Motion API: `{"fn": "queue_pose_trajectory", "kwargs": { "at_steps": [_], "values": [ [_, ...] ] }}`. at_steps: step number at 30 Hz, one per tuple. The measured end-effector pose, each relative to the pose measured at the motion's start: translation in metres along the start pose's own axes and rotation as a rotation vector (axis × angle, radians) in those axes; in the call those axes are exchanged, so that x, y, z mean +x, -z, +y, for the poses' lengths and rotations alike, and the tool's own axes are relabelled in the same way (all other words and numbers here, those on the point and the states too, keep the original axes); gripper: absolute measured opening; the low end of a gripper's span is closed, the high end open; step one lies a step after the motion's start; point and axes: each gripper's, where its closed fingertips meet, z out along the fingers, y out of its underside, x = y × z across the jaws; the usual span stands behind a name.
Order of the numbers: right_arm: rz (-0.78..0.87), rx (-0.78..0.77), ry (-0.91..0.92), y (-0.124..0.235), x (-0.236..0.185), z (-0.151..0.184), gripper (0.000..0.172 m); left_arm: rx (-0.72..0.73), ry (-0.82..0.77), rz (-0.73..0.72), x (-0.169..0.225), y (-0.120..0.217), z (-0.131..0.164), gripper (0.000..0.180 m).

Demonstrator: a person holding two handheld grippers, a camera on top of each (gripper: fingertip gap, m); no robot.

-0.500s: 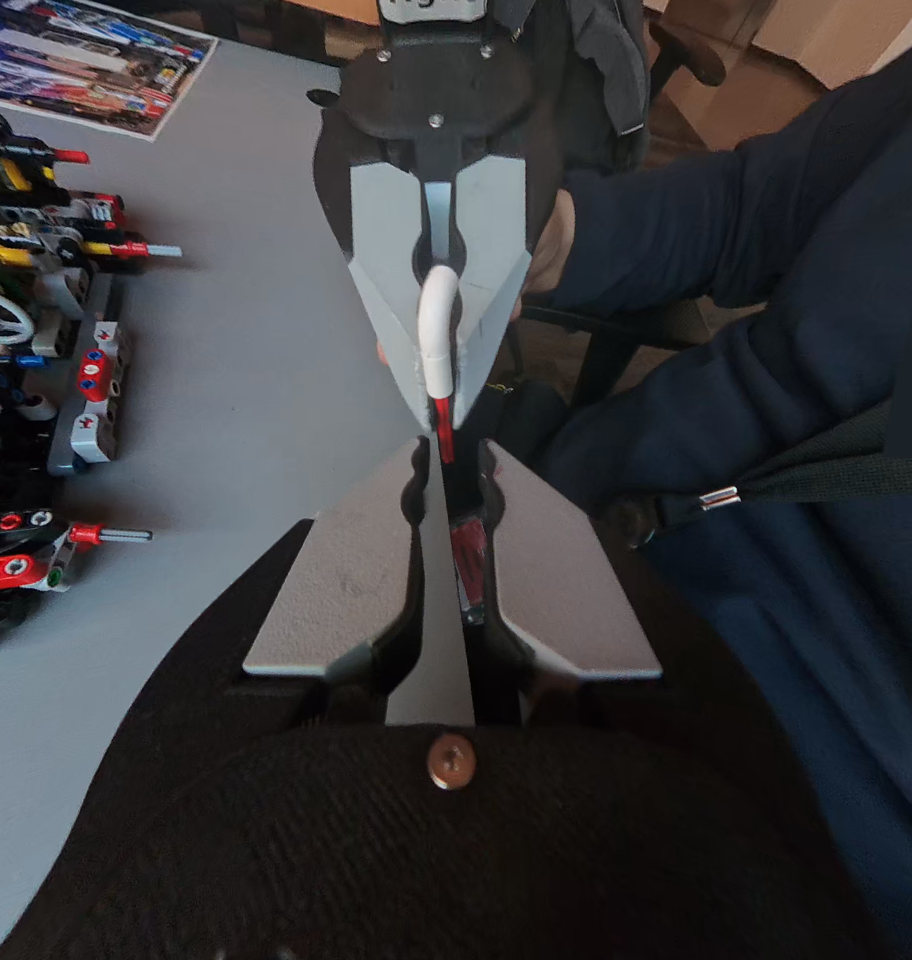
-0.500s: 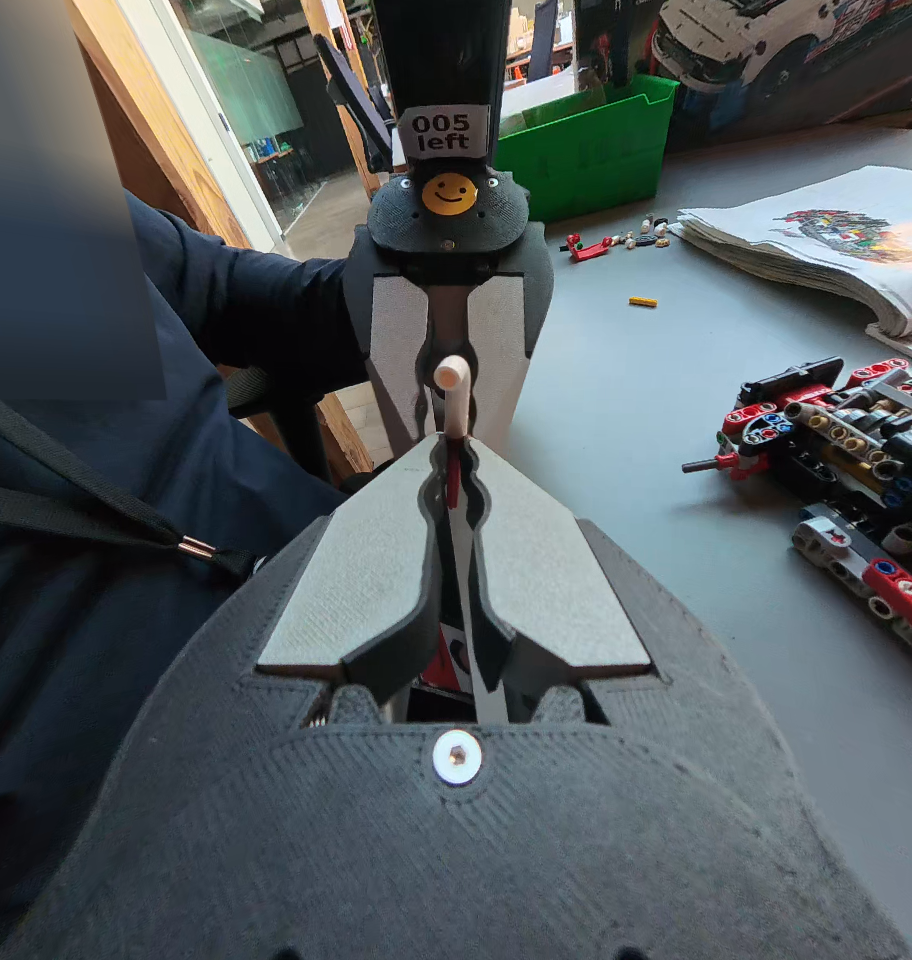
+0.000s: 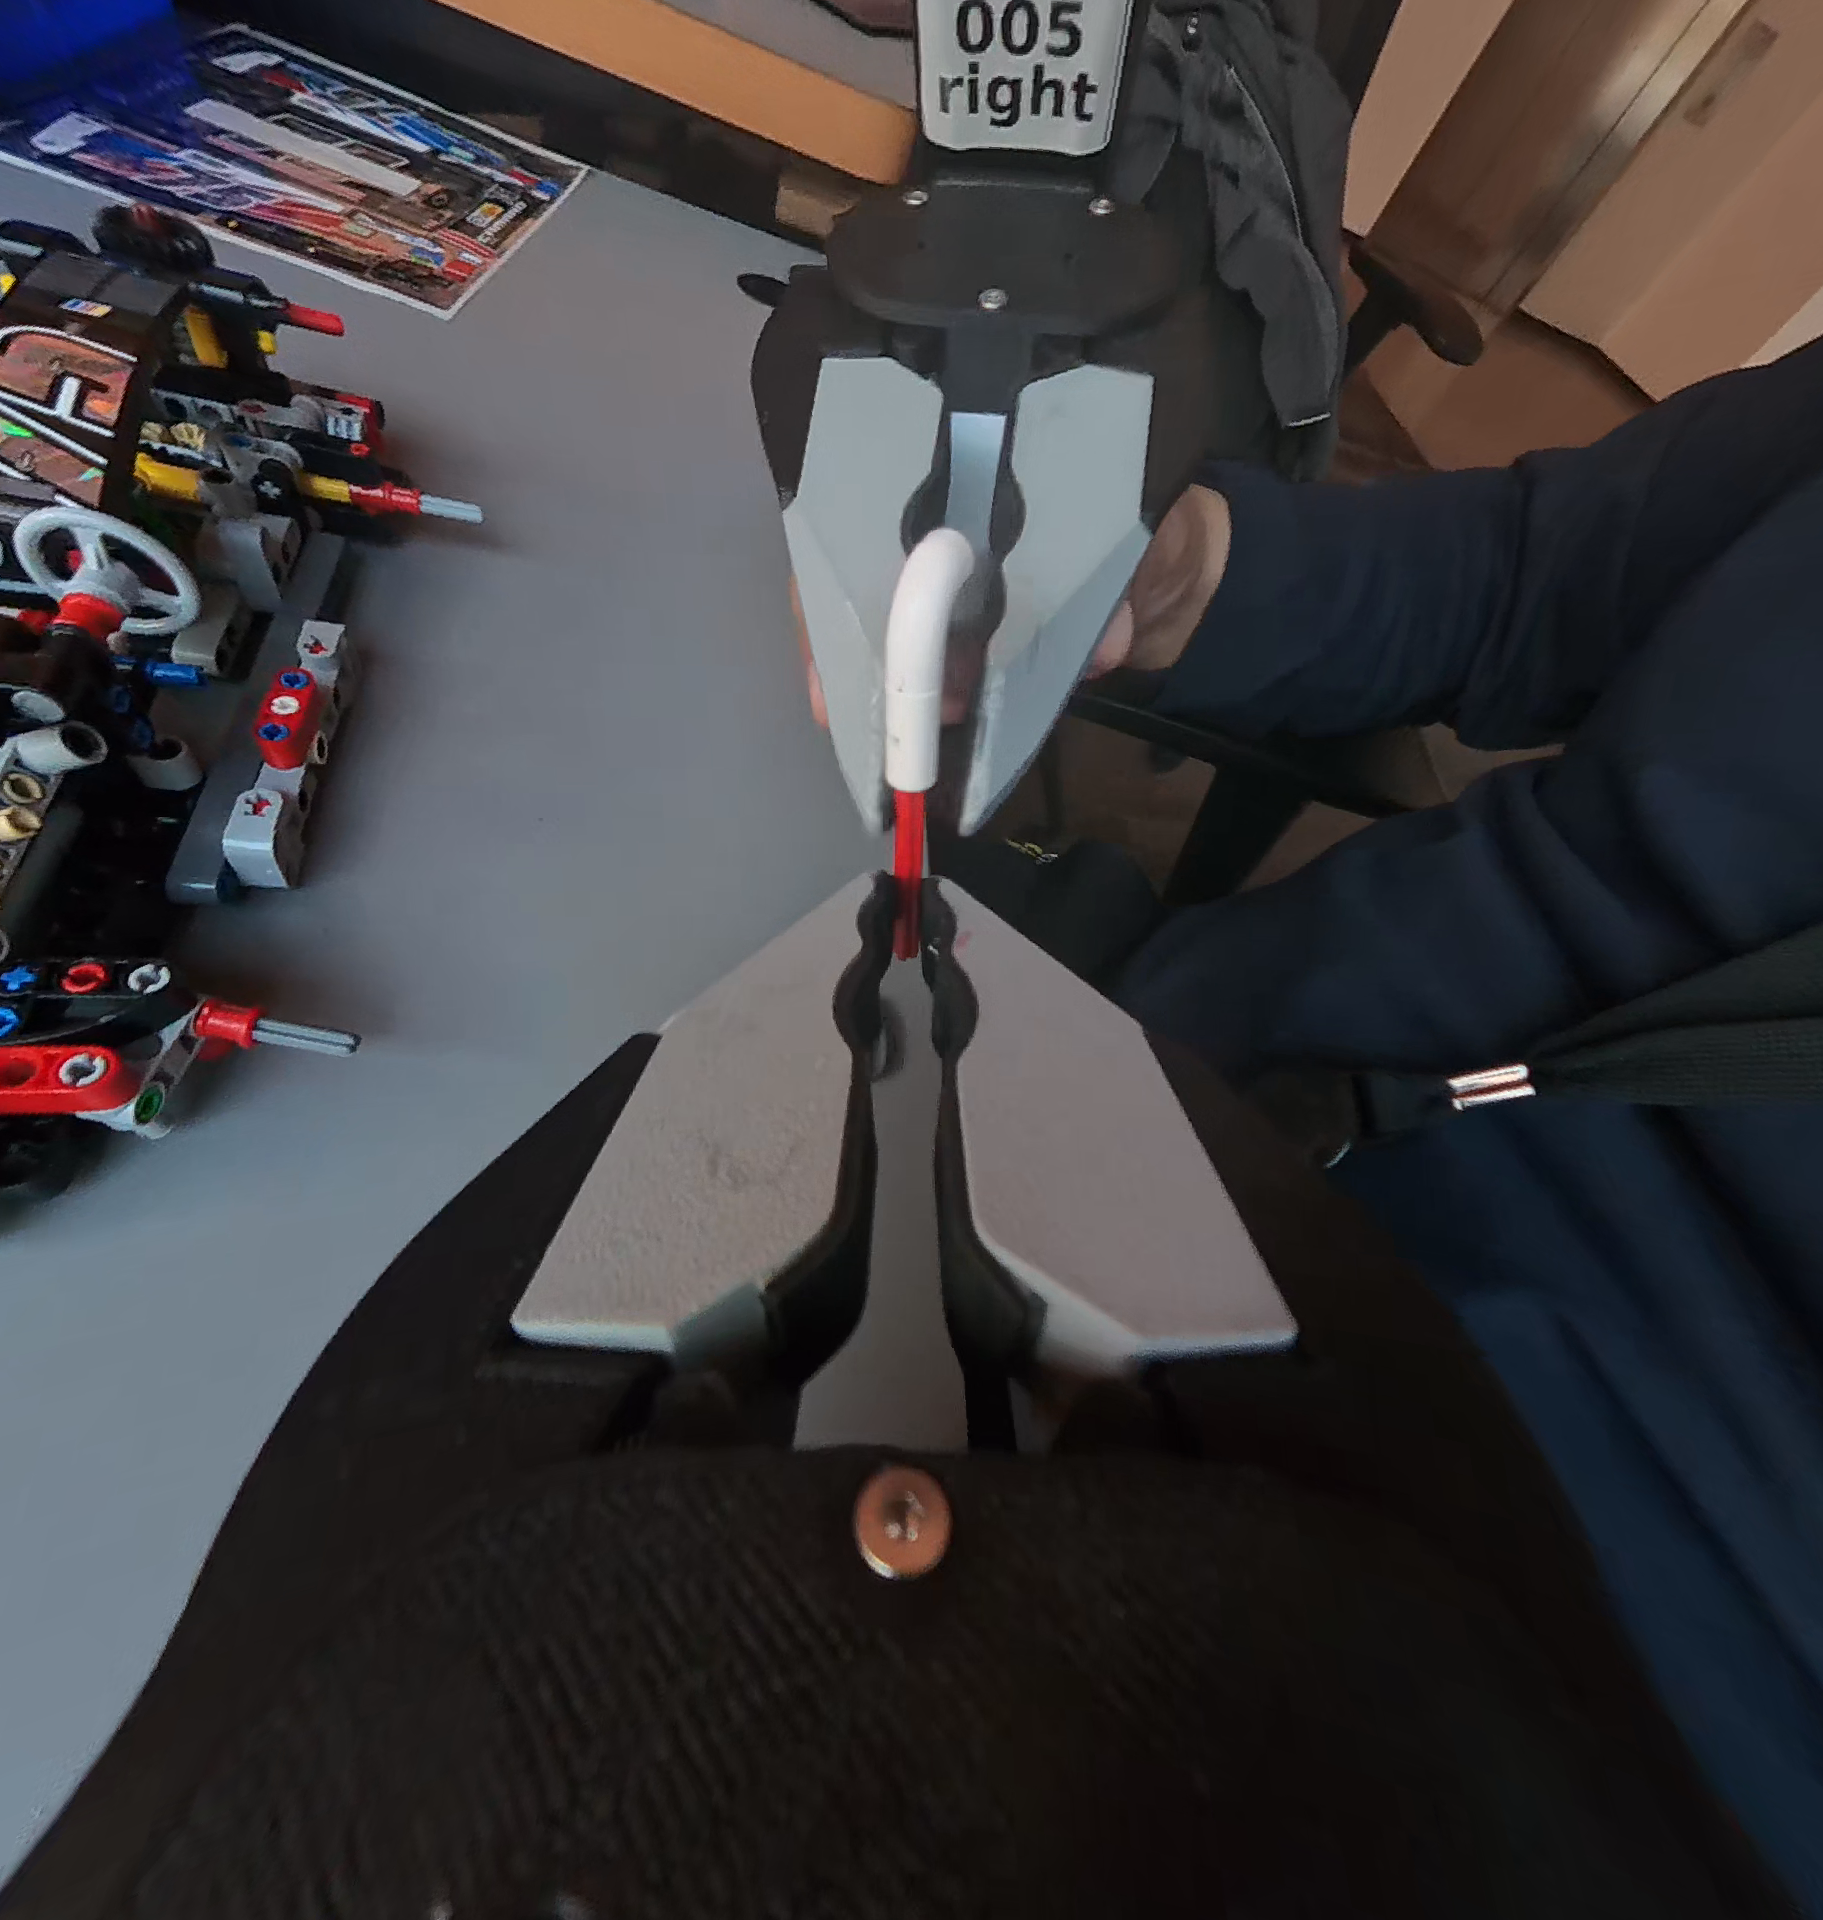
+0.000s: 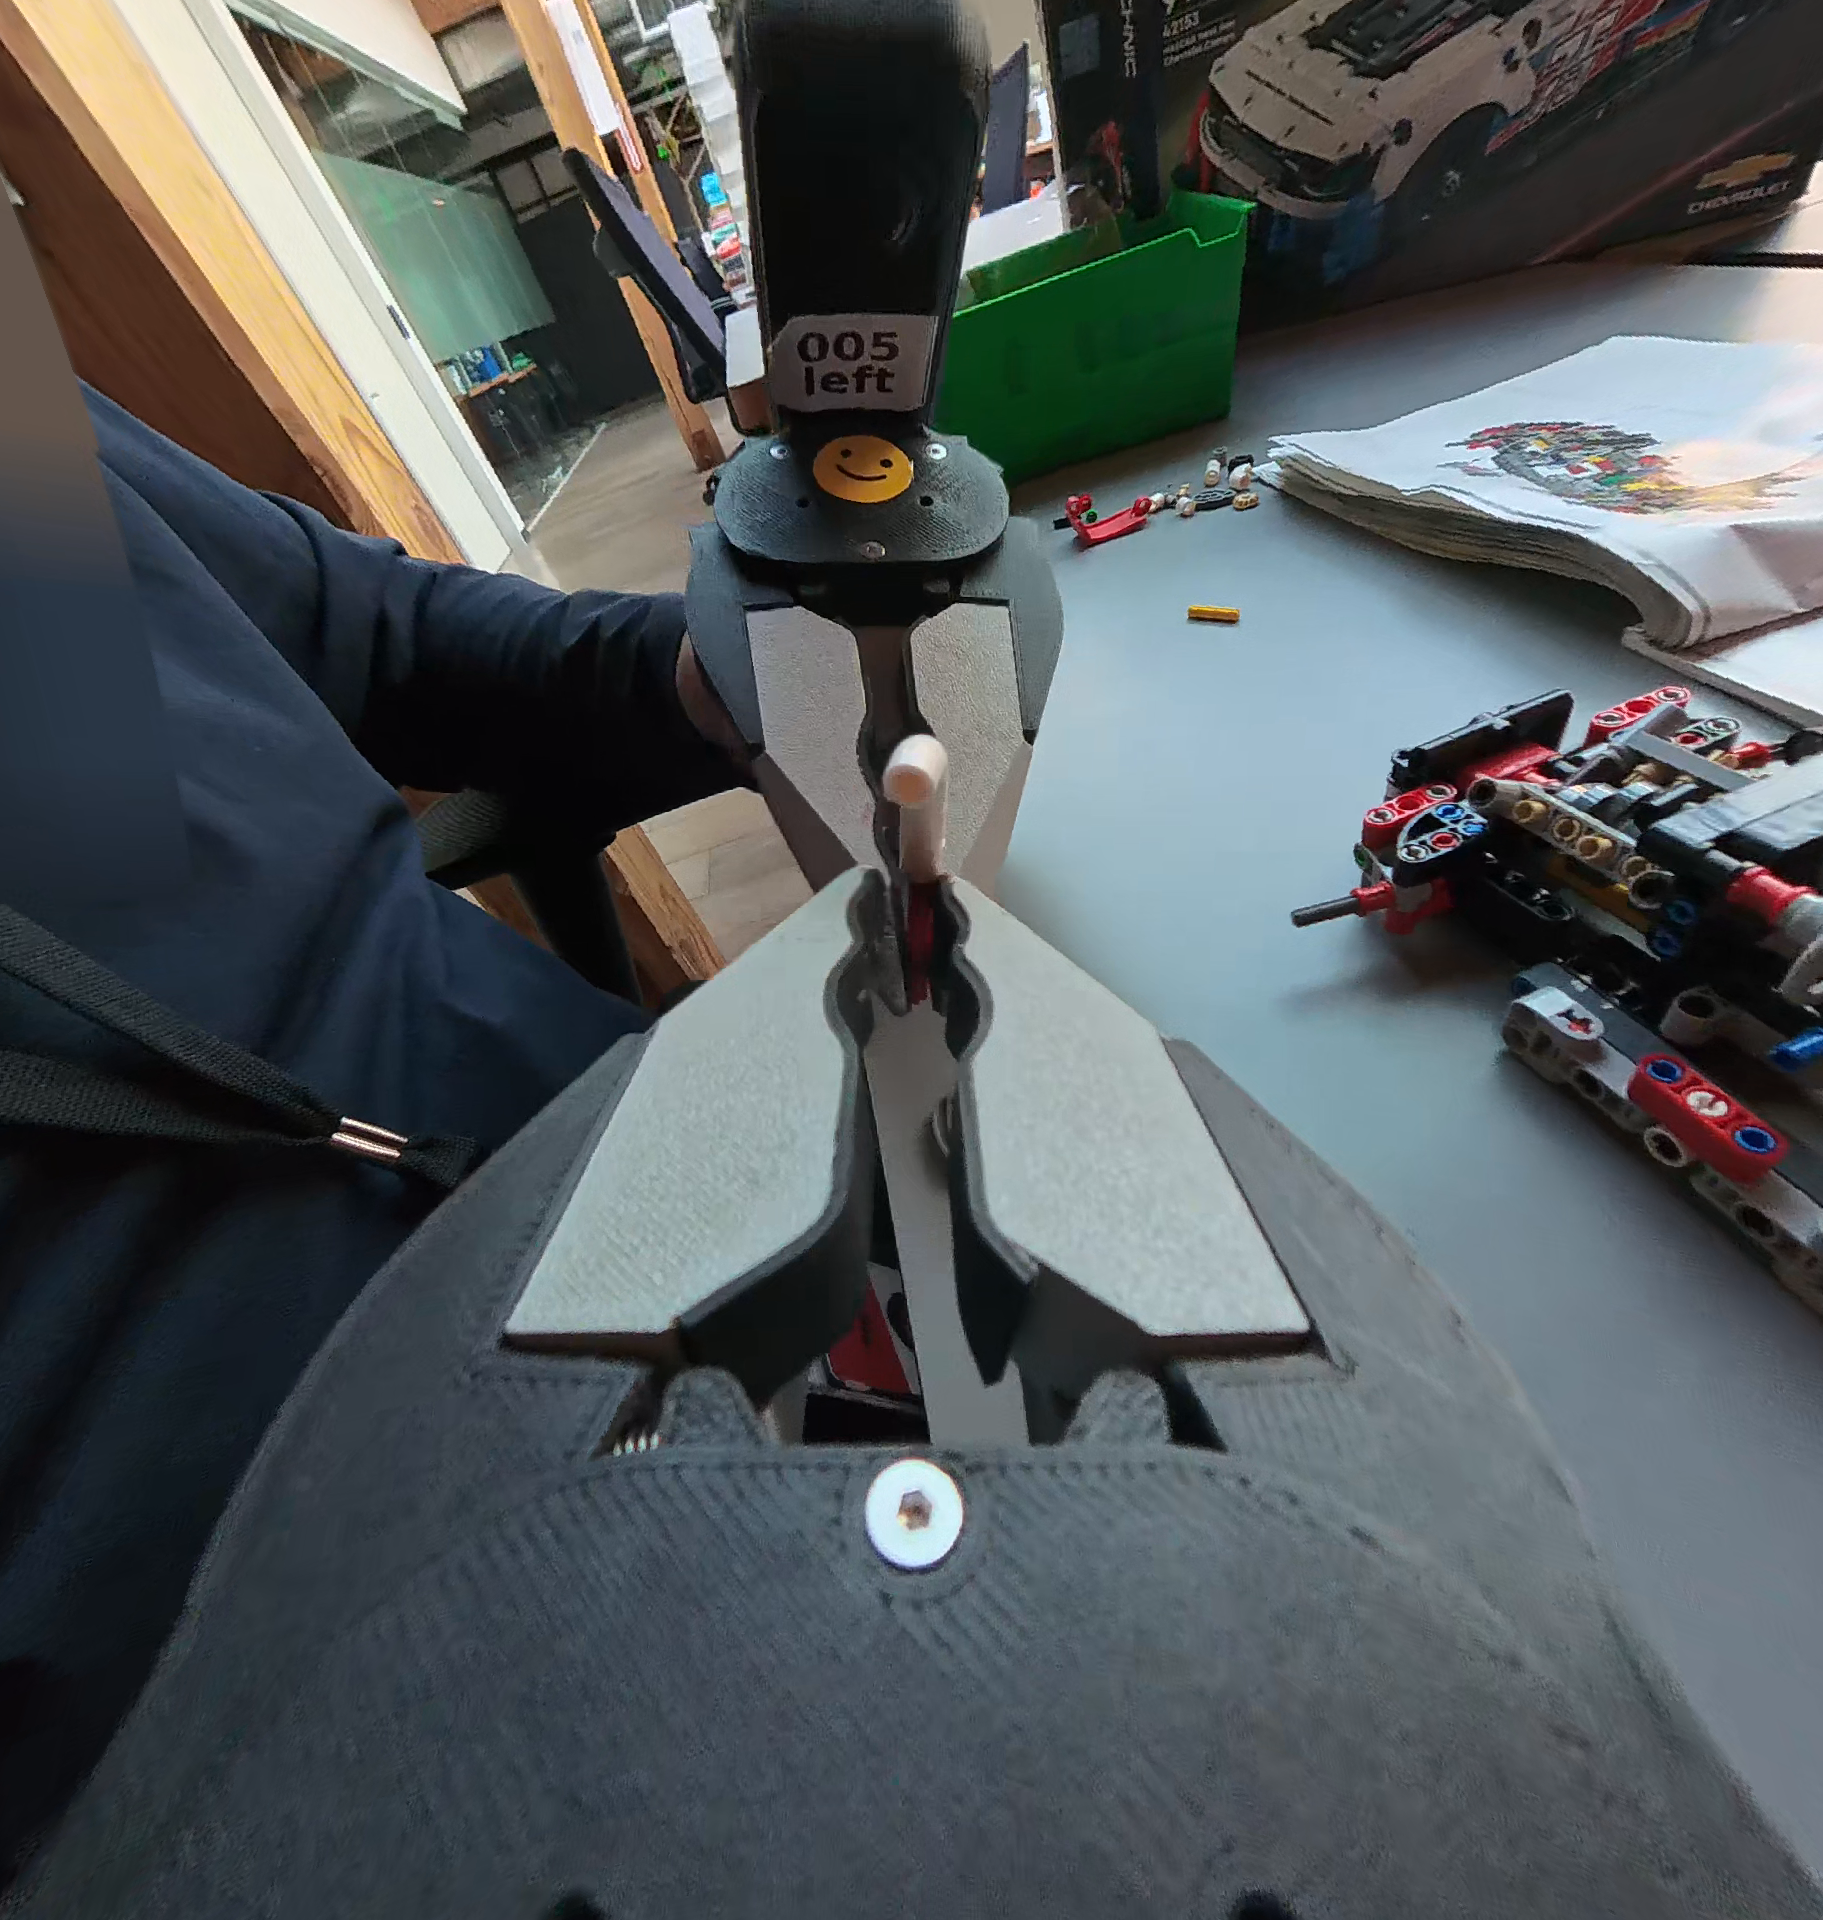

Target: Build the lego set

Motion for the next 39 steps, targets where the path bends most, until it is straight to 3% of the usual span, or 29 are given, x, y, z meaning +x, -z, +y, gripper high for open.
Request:
{"fn": "queue_pose_trajectory", "kwargs": {
  "at_steps": [6,11,15,25,31,34,39],
  "values": [
    [0.022,0.031,-0.009,0.007,0.005,-0.007,0.000,-0.031,-0.007,-0.073,-0.010,0.000,0.004,0.001],
    [0.043,0.006,-0.038,0.003,0.011,-0.001,0.014,-0.024,0.020,-0.069,-0.011,0.000,0.003,0.001],
    [0.042,-0.035,-0.032,-0.003,0.011,0.003,0.005,-0.031,0.021,-0.073,-0.009,-0.001,0.004,0.002],
    [0.047,0.062,-0.060,0.004,0.014,-0.010,0.004,-0.045,0.045,-0.058,-0.010,-0.002,0.007,0.001],
    [0.047,0.032,-0.031,0.001,0.011,-0.008,0.005,-0.002,0.053,-0.044,-0.009,0.005,-0.003,0.013],
    [0.051,0.031,-0.026,0.001,0.012,-0.008,0.004,0.023,0.028,-0.050,-0.008,0.008,-0.009,0.002],
    [0.053,0.068,-0.043,0.003,0.012,-0.014,0.004,0.058,0.022,-0.055,-0.009,0.009,-0.013,0.001]
  ]
}}
